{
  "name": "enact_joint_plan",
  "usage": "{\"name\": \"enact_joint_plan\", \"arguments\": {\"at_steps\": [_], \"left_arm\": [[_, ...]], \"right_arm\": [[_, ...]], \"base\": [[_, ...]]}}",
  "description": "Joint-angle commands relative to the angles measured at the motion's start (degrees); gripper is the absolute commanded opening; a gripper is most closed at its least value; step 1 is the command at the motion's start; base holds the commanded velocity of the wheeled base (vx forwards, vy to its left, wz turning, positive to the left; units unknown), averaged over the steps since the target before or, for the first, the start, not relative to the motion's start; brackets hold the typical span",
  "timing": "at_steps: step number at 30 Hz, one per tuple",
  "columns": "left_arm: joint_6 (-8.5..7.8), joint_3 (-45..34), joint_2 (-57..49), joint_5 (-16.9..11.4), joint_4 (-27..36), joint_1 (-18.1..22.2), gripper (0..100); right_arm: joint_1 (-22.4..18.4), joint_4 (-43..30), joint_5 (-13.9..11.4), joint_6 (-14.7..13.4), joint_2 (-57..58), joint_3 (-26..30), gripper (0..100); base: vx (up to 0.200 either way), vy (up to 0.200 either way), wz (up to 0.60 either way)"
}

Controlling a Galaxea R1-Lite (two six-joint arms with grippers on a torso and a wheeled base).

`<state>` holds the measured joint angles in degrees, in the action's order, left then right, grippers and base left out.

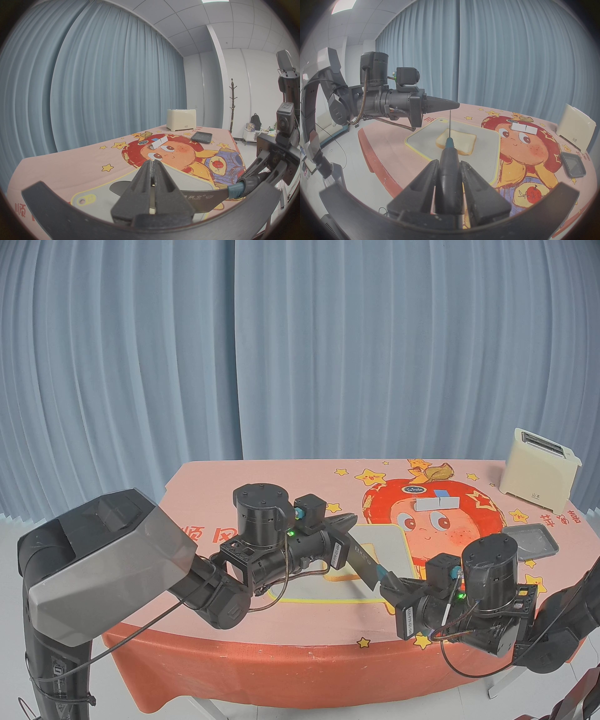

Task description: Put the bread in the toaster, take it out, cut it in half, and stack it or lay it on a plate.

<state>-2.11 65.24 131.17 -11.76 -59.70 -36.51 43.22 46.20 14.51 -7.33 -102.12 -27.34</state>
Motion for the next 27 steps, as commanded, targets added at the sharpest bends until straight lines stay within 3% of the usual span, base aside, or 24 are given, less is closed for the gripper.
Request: {"name": "enact_joint_plan", "arguments": {"at_steps": [1, 27], "left_arm": [[0.00, 0.32, 0.67, -0.01, -0.07, -0.05, 0], [0.18, 1.55, 3.65, 0.16, -1.30, -0.84, 0]], "right_arm": [[-0.41, -0.06, 0.00, 0.03, 0.08, -0.52, 0], [-0.41, -0.15, 0.00, 0.03, -0.62, -0.08, 0]], "base": [[0.000, 0.000, 0.00], [0.000, 0.000, 0.00]]}}
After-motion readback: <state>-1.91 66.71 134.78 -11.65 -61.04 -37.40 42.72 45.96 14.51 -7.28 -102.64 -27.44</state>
